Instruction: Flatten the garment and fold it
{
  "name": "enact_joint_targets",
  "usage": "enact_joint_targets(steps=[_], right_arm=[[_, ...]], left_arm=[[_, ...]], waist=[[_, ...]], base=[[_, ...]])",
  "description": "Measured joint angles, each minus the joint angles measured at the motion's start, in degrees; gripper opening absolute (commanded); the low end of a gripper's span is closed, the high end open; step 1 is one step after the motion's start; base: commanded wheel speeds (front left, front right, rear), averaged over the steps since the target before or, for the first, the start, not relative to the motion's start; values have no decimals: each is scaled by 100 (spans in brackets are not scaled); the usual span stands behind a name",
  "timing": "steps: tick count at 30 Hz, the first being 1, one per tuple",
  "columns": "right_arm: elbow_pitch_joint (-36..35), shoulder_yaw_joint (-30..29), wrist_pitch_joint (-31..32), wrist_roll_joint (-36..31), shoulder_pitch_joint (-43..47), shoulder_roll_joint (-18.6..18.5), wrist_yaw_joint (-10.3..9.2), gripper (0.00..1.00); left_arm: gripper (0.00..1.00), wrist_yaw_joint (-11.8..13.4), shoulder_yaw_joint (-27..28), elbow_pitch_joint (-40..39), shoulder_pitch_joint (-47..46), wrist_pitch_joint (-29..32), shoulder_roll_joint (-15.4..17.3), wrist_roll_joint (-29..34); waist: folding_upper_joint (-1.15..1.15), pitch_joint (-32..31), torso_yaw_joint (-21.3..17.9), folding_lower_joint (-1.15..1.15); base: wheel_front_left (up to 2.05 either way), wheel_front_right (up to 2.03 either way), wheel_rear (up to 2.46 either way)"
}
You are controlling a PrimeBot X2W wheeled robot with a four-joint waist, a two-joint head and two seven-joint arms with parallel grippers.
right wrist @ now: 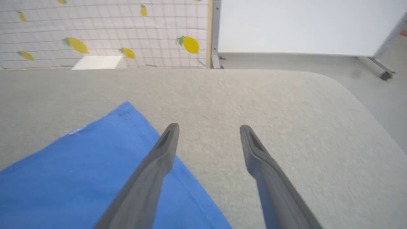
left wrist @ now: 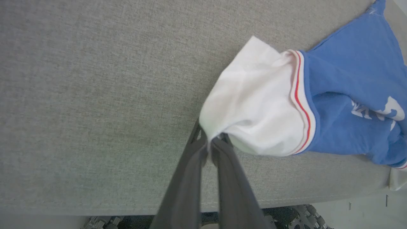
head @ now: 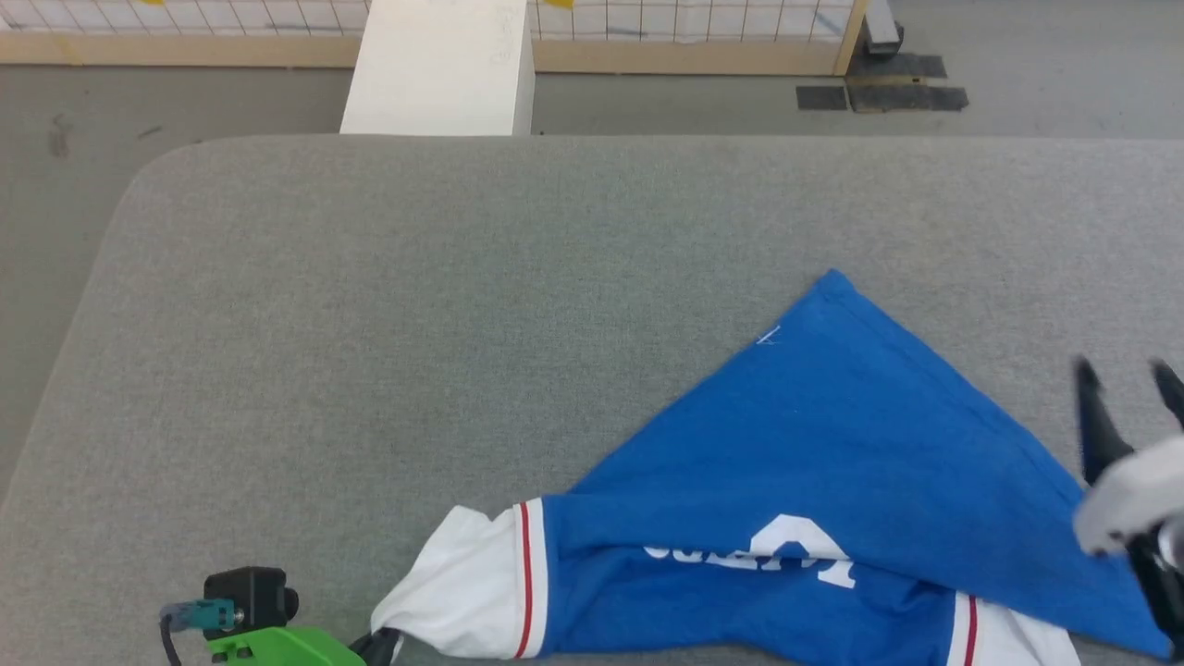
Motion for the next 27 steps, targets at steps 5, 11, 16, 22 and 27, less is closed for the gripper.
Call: enact_joint_targets(steps=[5, 11, 16, 22, 27], right_arm=[[679, 1415, -404, 470, -770, -716, 1, 100], [1532, 2750, 77, 936, -2055, -1306, 1, 100], [2119, 3471, 872, 1157, -2914, -1464, 1, 100], [2625, 3994, 1951, 1424, -3615, -1590, 1, 100], [2892, 4088, 2576, 1424, -4016, -1657, 1, 100]], left_arm=[[0, -20, -41, 9, -53, -48, -12, 0], [0, -82, -97, 51, -303, -83, -22, 0], [0, -130, -141, 152, -480, -145, -59, 0], [0, -201, -194, 246, -627, -232, -134, 0], [0, -263, -232, 304, -737, -303, -165, -1]], waist=[[0, 180, 38, 0], [0, 475, 149, 0], [0, 702, 305, 0], [0, 962, 541, 0], [0, 1181, 695, 0]], base=[[0, 0, 0], [0, 0, 0], [0, 0, 0], [0, 0, 0], [0, 0, 0]])
